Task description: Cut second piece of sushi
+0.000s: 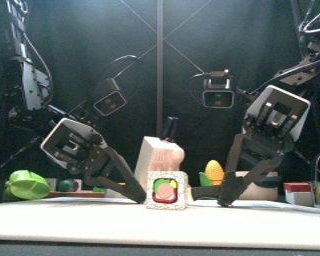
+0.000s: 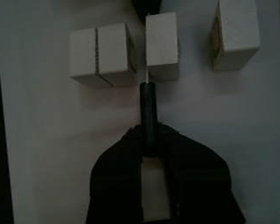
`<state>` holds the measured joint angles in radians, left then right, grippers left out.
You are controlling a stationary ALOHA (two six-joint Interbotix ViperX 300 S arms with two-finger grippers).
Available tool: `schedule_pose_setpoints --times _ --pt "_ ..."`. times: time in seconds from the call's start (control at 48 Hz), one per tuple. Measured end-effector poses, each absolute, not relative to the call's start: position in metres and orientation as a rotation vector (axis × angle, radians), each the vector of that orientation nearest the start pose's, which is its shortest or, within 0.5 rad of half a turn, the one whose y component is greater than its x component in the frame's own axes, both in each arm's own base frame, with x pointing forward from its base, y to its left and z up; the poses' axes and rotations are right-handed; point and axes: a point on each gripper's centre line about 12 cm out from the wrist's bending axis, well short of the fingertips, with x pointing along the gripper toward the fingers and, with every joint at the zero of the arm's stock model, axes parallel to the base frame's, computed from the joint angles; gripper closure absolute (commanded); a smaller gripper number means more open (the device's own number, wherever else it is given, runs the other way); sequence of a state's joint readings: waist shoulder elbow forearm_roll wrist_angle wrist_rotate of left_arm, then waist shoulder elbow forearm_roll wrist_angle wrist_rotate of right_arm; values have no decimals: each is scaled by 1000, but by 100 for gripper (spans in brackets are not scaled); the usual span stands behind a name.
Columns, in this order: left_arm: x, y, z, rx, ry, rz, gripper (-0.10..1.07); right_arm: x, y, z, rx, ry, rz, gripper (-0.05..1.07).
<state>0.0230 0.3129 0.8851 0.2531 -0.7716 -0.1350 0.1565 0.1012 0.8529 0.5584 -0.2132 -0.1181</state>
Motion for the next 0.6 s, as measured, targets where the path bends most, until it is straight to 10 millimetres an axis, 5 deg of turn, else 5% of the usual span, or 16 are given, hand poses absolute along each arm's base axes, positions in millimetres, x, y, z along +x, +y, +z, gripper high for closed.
schedule_pose_setpoints --times 0.604 --pt "363 -16 77 34 451 -179 57 348 42 102 282 734 -99 72"
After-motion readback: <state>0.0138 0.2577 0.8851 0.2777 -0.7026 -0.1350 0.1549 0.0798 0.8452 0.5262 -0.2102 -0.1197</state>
